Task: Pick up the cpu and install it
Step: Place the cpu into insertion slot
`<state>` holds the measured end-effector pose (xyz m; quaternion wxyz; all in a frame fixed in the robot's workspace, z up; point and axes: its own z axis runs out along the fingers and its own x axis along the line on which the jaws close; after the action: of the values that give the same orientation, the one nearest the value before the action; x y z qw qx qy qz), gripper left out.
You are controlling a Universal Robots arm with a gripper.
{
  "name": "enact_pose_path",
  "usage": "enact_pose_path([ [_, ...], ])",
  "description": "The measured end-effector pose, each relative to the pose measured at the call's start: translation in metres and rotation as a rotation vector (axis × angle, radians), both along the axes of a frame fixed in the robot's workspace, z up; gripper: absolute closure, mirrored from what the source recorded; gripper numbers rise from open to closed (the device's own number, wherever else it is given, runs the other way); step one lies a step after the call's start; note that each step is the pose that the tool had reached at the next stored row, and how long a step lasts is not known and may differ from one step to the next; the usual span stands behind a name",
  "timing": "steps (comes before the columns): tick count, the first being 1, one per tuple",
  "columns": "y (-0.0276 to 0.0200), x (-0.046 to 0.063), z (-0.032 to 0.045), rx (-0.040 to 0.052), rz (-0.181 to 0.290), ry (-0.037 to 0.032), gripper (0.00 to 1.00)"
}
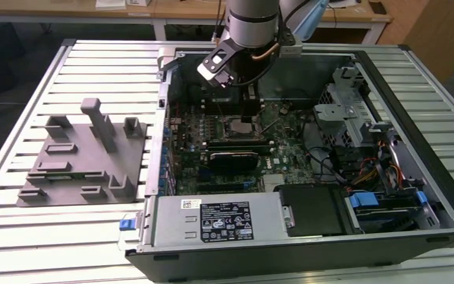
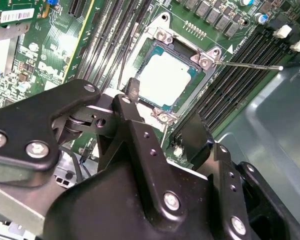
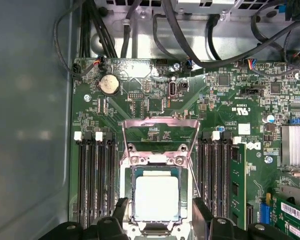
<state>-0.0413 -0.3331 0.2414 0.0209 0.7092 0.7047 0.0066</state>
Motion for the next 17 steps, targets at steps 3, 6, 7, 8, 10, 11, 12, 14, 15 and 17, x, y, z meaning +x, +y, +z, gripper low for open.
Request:
enact_pose_path([
  [3, 0.0, 0.0, 0.0001, -0.0002, 0.0, 0.0001, 0.4],
  [6, 0.0, 0.0, 0.0002, -0.0002, 0.0, 0.0001, 0.53],
  [7, 0.0, 0.0, 0.0002, -0.0002, 0.0, 0.0001, 0.58],
  [8, 0.0, 0.0, 0.0002, -0.0002, 0.0, 0.0001, 0.64],
  [10, 0.0, 0.0, 0.0002, -0.0003, 0.0, 0.0001, 0.7],
  [11, 0.0, 0.0, 0.0002, -0.0002, 0.0, 0.0001, 0.76],
  [12, 0.0, 0.0, 0.0002, -0.0002, 0.0, 0.0001, 0.76],
  [14, 0.0, 0.0, 0.0003, -0.0002, 0.0, 0.0001, 0.88],
  [15, 0.0, 0.0, 0.0003, -0.0002, 0.0, 0.0001, 0.88],
  [17, 0.0, 0.0, 0.0003, -0.0002, 0.0, 0.0001, 0.89],
])
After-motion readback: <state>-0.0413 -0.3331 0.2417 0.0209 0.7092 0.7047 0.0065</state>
